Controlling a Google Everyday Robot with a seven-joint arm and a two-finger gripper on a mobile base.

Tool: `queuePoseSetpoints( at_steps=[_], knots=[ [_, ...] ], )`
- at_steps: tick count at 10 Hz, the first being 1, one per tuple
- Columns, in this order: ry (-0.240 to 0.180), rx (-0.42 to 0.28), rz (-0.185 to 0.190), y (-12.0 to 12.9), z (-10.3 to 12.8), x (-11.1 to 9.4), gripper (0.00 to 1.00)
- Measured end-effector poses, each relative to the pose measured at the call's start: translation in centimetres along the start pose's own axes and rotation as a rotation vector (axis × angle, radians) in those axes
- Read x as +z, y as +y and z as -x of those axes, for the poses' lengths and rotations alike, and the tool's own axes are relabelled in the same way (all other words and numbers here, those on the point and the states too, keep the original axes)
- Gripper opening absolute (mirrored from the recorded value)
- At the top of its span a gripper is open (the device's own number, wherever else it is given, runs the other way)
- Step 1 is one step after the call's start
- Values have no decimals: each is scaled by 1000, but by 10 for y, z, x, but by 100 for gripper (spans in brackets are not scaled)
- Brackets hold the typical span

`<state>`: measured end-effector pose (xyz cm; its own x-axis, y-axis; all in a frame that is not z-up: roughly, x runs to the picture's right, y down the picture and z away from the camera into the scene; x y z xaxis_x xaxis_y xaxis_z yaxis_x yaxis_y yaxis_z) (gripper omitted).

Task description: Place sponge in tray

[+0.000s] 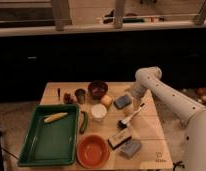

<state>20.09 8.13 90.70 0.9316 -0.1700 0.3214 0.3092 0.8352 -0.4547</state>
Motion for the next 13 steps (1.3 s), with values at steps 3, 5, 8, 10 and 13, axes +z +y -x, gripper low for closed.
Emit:
queuePoseSetpoints(
  at_steps=[3, 5, 8, 10, 13],
  knots=[
    [-18, -73, -23, -9, 16, -10, 80],
    [-35, -109, -32, -11, 25, -11, 80],
    [-63, -146, -37, -12, 35, -9, 80],
    [-90, -161, -30, -13, 40, -2, 80],
    [-112, -166, -21, -19, 41, 5, 80]
  ],
)
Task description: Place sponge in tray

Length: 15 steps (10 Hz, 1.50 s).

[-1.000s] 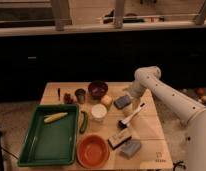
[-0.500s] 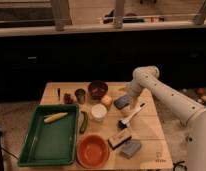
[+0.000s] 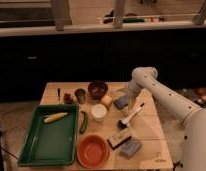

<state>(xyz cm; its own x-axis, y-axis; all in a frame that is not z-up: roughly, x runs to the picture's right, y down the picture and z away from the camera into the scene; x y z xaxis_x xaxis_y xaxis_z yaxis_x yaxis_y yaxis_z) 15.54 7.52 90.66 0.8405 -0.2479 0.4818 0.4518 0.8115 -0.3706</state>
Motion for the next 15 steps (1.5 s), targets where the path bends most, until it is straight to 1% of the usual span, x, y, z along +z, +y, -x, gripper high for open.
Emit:
queuePoseSetpoints(
  at_steps=[3, 6, 7, 11, 13, 14, 15],
  knots=[
    [-1, 1, 11, -12, -3, 8, 80],
    [-8, 5, 34, -18, -4, 21, 80],
    [-11, 10, 46, -17, -6, 27, 80],
    [-19, 37, 71, -11, -15, 40, 80],
    [-21, 50, 75, -8, -20, 45, 80],
    [-15, 56, 77, -6, -23, 46, 66],
    [-12, 61, 73, -5, -25, 46, 56]
  ],
)
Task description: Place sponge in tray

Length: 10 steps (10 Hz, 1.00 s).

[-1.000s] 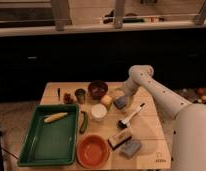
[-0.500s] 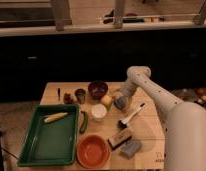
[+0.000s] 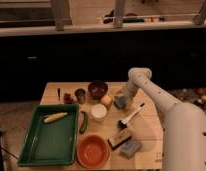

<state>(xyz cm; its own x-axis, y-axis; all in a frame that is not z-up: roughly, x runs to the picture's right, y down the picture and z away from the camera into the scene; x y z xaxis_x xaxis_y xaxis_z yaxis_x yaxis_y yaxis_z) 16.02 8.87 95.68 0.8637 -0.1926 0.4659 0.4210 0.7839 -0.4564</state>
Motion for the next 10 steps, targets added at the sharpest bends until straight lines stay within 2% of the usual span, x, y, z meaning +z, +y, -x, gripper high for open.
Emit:
queuePoseSetpoints(
  at_steps=[4, 6, 8, 10],
  knots=[
    [6, 4, -7, 1, -5, -2, 13],
    [7, 4, -5, 1, -5, -3, 1],
    [10, -1, -5, 1, -5, -5, 0],
    [9, 1, -26, 6, -12, -24, 0]
  ],
)
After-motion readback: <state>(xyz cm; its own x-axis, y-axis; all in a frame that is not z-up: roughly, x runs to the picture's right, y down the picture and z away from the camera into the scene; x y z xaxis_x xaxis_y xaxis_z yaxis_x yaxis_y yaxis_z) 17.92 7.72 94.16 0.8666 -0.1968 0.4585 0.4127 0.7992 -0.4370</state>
